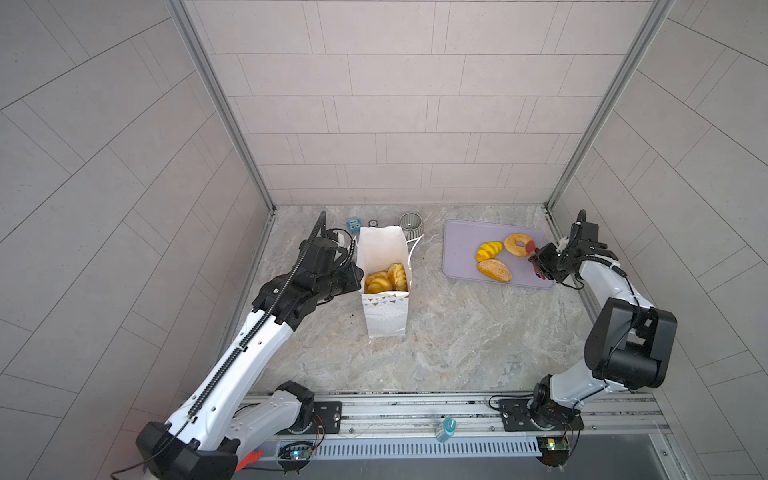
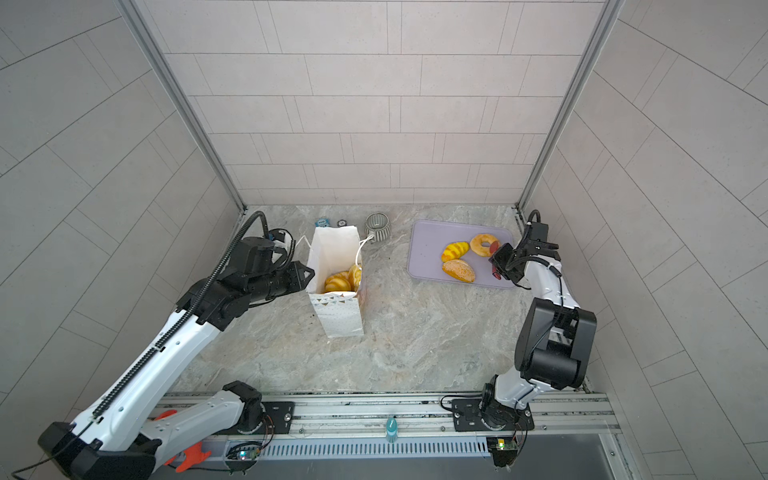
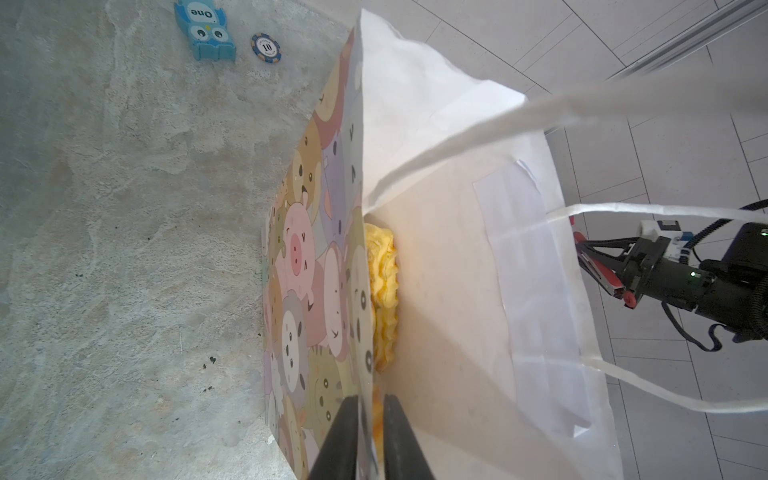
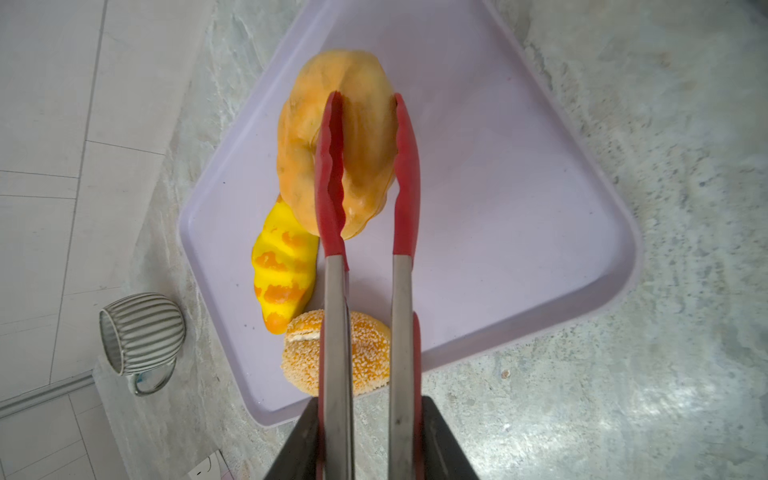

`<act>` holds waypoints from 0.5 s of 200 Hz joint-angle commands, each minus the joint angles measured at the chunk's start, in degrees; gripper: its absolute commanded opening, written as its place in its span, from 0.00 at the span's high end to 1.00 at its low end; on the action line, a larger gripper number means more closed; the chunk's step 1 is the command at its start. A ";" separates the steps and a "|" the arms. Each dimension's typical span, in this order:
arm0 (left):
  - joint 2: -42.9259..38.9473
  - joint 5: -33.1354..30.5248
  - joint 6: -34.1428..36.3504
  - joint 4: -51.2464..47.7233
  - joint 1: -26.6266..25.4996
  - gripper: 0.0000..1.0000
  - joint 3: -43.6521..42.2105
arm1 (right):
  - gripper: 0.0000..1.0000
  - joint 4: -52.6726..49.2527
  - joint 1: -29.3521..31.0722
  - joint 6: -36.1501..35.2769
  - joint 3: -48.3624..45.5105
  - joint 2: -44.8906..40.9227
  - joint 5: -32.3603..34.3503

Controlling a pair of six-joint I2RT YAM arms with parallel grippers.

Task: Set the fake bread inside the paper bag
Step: 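Lower the tongs and close them on the ring bread, then lift the ring bread in the tongs and carry it over the bag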

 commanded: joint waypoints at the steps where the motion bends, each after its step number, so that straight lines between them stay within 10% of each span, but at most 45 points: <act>1: -0.45 -0.81 0.35 -0.21 0.29 0.81 -0.15 | 0.66 -0.16 0.10 0.34 -0.85 -3.71 -0.36; 100: -0.62 -0.93 0.16 -0.29 0.25 0.81 -0.14 | 0.67 -1.70 1.79 0.38 -1.29 -13.06 -3.76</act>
